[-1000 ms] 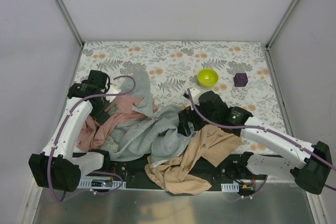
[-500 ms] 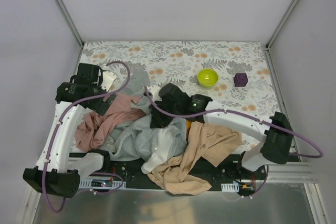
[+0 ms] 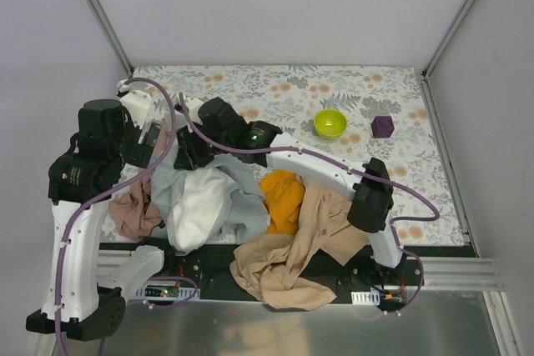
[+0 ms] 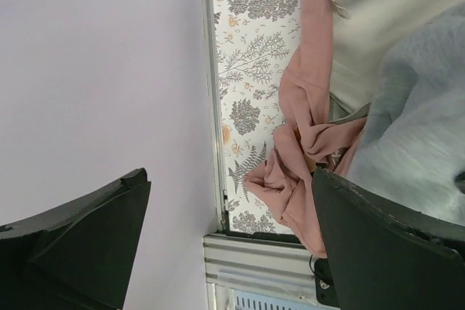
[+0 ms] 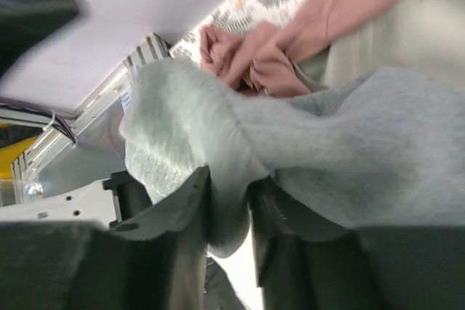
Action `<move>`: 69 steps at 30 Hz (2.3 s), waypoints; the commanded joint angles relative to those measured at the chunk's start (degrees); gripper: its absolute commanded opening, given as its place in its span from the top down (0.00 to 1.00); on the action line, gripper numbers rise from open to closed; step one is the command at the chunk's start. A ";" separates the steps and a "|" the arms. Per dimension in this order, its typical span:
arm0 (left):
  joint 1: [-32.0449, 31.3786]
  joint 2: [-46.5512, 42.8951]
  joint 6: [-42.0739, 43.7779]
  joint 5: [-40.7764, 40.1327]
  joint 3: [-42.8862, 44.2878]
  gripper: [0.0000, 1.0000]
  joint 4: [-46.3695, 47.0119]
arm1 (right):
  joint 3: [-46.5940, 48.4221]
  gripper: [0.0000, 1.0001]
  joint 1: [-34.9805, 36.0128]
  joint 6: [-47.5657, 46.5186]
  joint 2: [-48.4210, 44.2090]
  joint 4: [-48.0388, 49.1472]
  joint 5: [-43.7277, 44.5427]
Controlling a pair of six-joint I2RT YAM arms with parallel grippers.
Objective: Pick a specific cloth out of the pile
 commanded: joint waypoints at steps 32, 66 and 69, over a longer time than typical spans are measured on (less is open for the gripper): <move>0.17 1.42 -3.60 16.30 -10.26 0.03 -0.07 | -50.65 0.22 -5.89 -27.80 -28.18 -12.73 15.64; 0.08 1.06 -3.25 16.83 -10.70 0.03 0.02 | -16.12 1.00 -23.89 -17.96 -41.18 -0.02 20.47; 0.17 0.97 -3.16 16.83 -10.96 0.03 0.11 | -10.33 1.00 -28.37 -16.12 -38.46 8.68 19.86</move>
